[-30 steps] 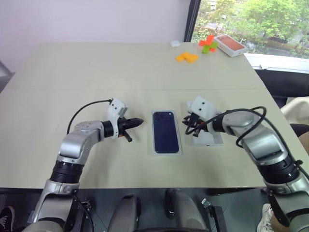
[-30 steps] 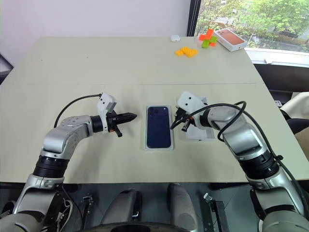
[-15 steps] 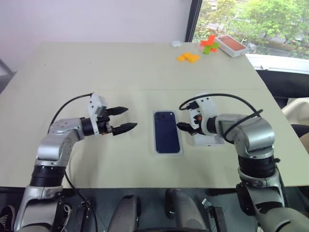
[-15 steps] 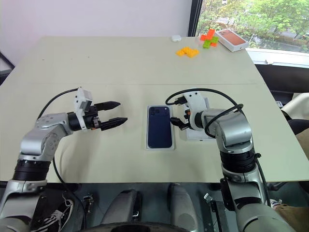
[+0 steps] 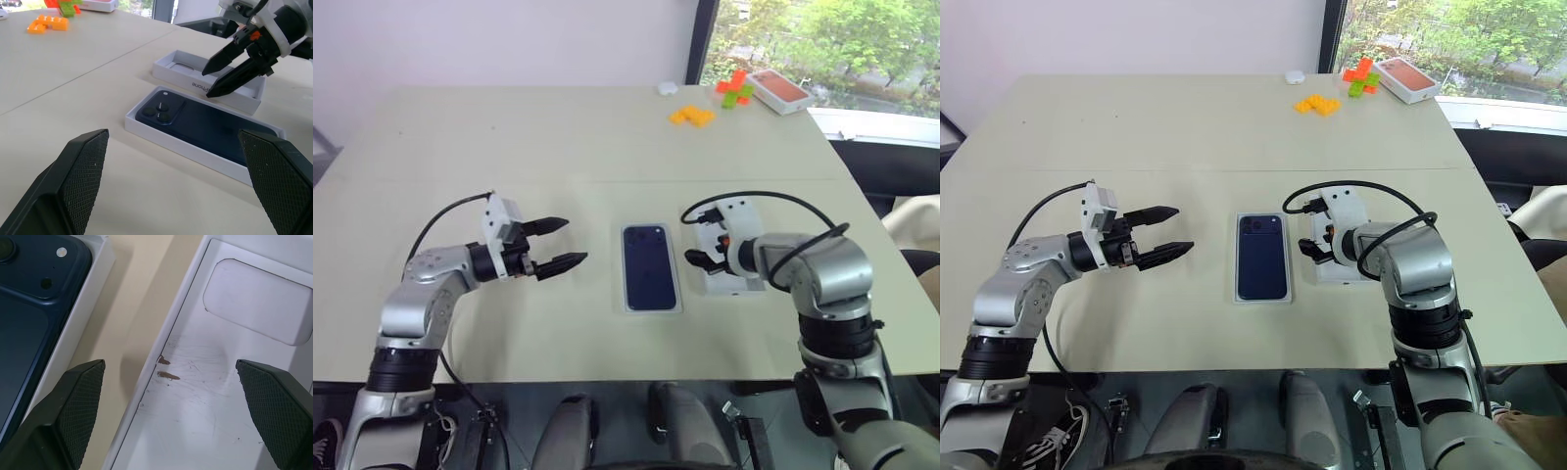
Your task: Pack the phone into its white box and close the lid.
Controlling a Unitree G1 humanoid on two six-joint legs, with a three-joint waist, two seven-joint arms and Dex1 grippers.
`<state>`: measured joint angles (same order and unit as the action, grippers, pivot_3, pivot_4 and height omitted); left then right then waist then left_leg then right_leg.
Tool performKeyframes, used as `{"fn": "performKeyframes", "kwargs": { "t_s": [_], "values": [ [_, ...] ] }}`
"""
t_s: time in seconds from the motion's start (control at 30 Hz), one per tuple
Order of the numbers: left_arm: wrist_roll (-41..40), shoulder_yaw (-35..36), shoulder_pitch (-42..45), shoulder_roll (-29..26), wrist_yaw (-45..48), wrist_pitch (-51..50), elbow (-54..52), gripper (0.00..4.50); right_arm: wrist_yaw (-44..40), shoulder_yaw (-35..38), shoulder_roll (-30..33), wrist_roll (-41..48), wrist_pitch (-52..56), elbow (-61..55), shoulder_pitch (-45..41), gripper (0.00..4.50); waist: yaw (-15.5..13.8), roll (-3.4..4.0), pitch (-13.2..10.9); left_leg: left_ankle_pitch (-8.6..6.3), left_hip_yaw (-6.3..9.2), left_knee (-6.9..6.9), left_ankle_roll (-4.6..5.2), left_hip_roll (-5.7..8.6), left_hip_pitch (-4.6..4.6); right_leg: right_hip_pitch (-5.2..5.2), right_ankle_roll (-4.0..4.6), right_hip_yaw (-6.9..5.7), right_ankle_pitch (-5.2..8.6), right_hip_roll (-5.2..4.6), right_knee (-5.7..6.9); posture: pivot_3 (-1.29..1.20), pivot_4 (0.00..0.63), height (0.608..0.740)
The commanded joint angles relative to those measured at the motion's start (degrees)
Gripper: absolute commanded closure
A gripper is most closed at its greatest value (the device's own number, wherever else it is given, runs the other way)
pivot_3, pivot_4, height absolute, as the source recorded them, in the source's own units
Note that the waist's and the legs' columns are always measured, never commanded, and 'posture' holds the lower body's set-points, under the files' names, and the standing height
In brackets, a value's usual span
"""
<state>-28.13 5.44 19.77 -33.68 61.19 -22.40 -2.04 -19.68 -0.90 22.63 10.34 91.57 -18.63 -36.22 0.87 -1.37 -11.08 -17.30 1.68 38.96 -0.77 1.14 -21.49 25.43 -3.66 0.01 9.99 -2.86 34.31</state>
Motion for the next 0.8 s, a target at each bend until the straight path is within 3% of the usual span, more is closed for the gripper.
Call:
{"fn": "performKeyframes", "kwargs": {
  "t_s": [0.03, 0.27, 0.53, 0.63, 0.8],
  "values": [
    [-1.1, 1.2, 0.3, -0.5, -0.5, 0.5, -2.1, 0.0, 1.6, 0.4, -1.3, 0.3, 0.7, -1.5, 0.4, 0.82, 0.0, 0.0, 0.0, 0.0, 0.0, 0.0, 0.0, 0.0, 0.0, 0.0, 0.0, 0.0, 0.0, 0.0, 0.0, 0.0, 0.15, 0.74],
    [-1.5, 1.2, 1.1, -0.3, -1.2, -0.2, -2.2, 0.0, 5.4, 0.2, -4.3, -0.2, 0.9, -2.7, 2.4, 4.31, 0.0, -0.01, 0.0, 0.0, 0.01, 0.0, 0.0, -0.01, 0.0, -0.01, 0.0, 0.0, 0.0, 0.02, 0.0, 0.0, 0.15, 0.74],
    [-1.2, 1.0, 1.5, -0.4, -1.4, 0.2, -1.7, 0.0, 5.9, 0.1, -2.9, 0.5, 0.2, -2.0, 0.6, 4.42, 0.0, -0.01, 0.0, 0.0, 0.01, 0.0, 0.0, -0.02, 0.02, -0.03, 0.0, 0.0, 0.01, 0.04, -0.02, 0.0, 0.15, 0.74],
    [-1.4, 1.3, 2.1, -0.1, -2.0, -0.3, -1.1, 0.0, 2.1, 3.4, -3.0, 3.1, -5.9, 1.1, -4.5, 4.42, 0.2, 0.04, 0.0, 0.0, 0.0, 0.0, 0.0, -0.01, 0.01, -0.03, 0.0, 0.0, 0.01, 0.03, -0.03, 0.0, 0.15, 0.74],
    [-0.7, 2.6, 3.5, -0.5, -2.7, 0.7, 1.6, 0.0, -4.9, 10.2, -7.7, 12.0, -4.0, 1.0, -10.4, 4.42, 0.3, 0.05, 0.0, -0.05, 0.02, -0.05, 0.08, -0.08, 0.03, 0.0, -0.01, 0.0, 0.0, 0.2, -0.02, 0.0, 0.15, 0.74]
  ]
}}
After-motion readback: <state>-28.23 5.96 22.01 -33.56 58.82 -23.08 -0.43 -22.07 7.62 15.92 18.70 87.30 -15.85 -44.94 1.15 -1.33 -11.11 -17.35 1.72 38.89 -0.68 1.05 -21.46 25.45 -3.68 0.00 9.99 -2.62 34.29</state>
